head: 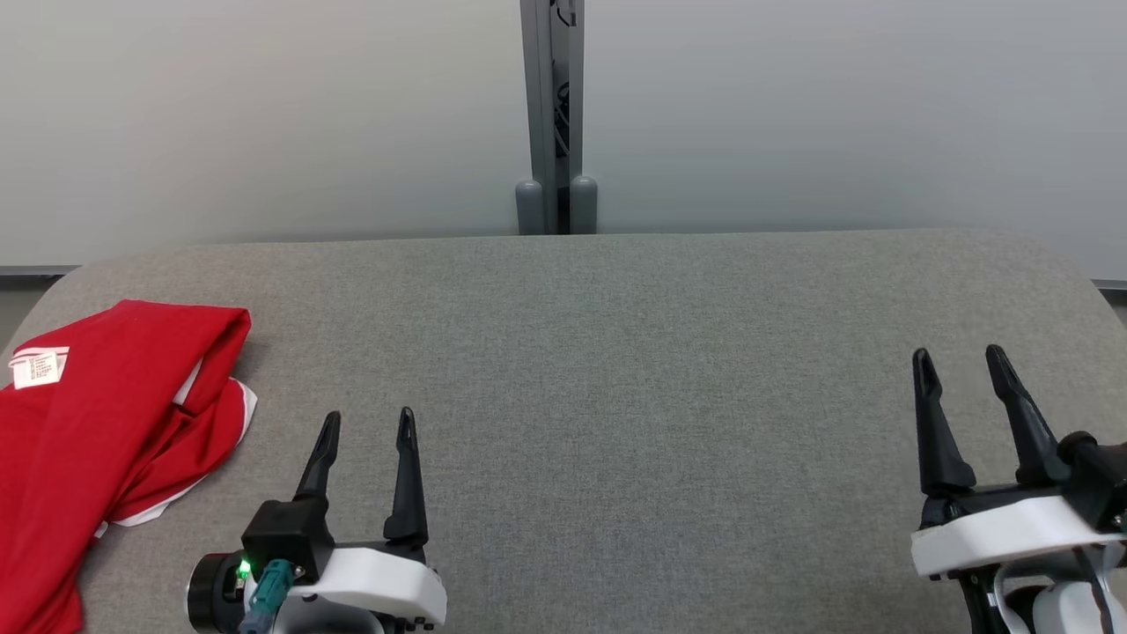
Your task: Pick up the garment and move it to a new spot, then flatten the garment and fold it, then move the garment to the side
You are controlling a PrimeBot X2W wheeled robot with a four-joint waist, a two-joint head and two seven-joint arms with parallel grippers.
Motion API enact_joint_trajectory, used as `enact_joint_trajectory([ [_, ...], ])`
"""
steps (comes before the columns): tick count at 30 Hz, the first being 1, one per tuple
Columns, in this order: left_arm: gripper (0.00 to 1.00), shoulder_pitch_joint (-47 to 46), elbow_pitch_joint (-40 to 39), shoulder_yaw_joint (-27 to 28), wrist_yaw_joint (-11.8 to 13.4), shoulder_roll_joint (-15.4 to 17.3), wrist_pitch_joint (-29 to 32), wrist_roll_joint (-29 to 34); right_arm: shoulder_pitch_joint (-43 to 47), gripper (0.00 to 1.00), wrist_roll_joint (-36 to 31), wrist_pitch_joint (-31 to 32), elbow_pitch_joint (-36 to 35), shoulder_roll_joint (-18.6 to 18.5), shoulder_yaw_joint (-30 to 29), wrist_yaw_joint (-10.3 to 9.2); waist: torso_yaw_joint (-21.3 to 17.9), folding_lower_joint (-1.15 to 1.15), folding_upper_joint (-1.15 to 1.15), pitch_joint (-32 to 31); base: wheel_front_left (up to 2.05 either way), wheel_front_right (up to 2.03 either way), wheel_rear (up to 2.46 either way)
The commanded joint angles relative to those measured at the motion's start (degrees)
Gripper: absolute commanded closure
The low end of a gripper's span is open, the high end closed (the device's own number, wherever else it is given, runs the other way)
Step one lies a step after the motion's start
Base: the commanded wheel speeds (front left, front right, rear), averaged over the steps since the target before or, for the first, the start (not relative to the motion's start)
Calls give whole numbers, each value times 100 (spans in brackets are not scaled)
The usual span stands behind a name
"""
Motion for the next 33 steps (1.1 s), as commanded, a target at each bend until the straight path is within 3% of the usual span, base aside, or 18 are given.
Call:
enact_joint_trajectory([
  [1,0,-114,50,-31,76,45,-50,149,28,0,-96,-64,114,10,-38,8,7,0,0,-9,0,0,0],
  [10,0,-115,189,-88,154,45,-132,404,-20,0,-61,-174,662,36,-18,8,8,0,0,-30,0,0,0],
  [26,0,-23,556,103,7,7,-275,684,-263,0,-1009,-380,1230,23,72,6,18,0,0,-47,0,0,0],
  [33,0,-29,495,100,94,8,-345,911,-311,0,-1296,-467,1352,16,137,7,19,0,0,-68,0,0,0],
])
